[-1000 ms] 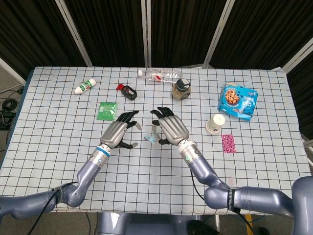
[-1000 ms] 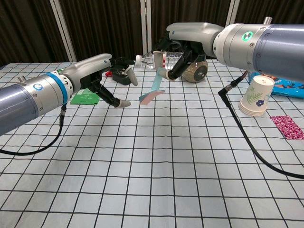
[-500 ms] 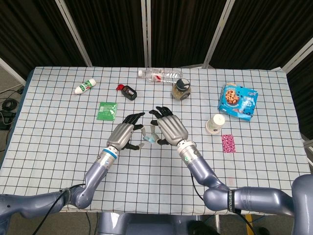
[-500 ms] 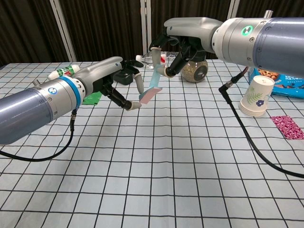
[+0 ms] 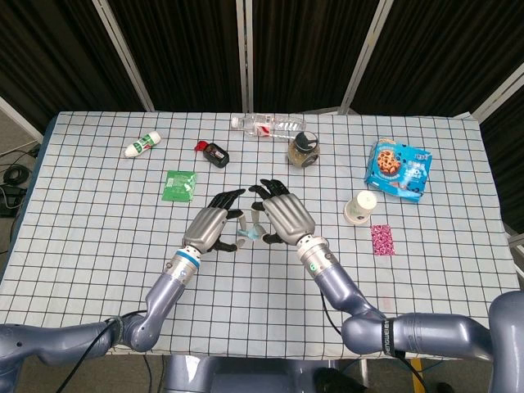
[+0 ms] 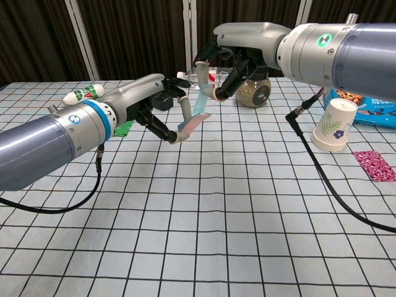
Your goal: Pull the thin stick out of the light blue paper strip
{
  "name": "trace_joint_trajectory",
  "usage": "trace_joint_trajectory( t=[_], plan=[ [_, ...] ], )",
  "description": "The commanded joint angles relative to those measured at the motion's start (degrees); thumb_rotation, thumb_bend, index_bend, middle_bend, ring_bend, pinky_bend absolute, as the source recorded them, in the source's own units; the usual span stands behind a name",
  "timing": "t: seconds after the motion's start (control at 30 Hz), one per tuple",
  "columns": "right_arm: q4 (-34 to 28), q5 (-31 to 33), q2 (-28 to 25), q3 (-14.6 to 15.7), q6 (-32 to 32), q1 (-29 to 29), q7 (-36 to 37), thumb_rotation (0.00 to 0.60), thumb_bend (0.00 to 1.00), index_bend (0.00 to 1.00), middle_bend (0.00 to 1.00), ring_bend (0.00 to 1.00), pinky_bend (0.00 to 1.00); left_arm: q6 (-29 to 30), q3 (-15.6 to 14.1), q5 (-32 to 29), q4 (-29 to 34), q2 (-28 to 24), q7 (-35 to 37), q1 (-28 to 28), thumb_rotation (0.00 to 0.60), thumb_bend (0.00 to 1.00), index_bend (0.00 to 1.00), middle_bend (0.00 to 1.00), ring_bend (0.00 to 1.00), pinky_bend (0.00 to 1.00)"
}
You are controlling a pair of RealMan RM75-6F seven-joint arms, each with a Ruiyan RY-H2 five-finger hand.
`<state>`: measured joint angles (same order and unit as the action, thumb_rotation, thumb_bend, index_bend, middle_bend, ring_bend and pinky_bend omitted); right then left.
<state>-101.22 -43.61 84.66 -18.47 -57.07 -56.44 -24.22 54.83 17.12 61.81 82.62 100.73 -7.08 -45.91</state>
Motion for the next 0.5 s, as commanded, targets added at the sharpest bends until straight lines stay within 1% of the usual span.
trace_joint_trajectory(
  t=[0.03,0.17,0.37,0.43,0.5],
  plan=[
    [-0.05,-0.09,-0.08,0.1,-0.01,-0.02,0.19,0.6,0.43,0.79,0.15,0.0,0.0,0.1,0.04,-0.19,0.08,0.17,0.03,-0.12,0.6,0.33,0.53,0.0,0.0,0.0],
    [-0.17,-0.37,-0.13,0.37,-0.11,0.12,0.87,0.6,0.43,0.79,0.15,0.0,0.0,0.22,0.0,-0.6,-0.07,0.42,0.05,-0.19,0.6,0.36,0.53,0.0,0.0,0.0],
    [-0.07,-0.66,-0.26,0.66,0.02,0.09,1.46,0.6,0.43,0.8,0.15,0.0,0.0,0.1,-0.16,-1.14,0.09,0.3,-0.15,-0.29,0.6,0.37,0.54,0.0,0.0,0.0],
    [-0.07,-0.78,-0.26,0.72,-0.02,0.04,1.5,0.6,0.43,0.8,0.15,0.0,0.0,0.16,-0.07,-1.35,0.15,0.3,-0.16,-0.31,0.6,0.37,0.54,0.0,0.0,0.0],
    [-0.07,-0.87,-0.25,0.8,-0.05,-0.02,1.55,0.6,0.43,0.8,0.15,0.0,0.0,0.18,-0.08,-1.57,0.22,0.27,-0.2,-0.31,0.6,0.39,0.57,0.0,0.0,0.0]
  ],
)
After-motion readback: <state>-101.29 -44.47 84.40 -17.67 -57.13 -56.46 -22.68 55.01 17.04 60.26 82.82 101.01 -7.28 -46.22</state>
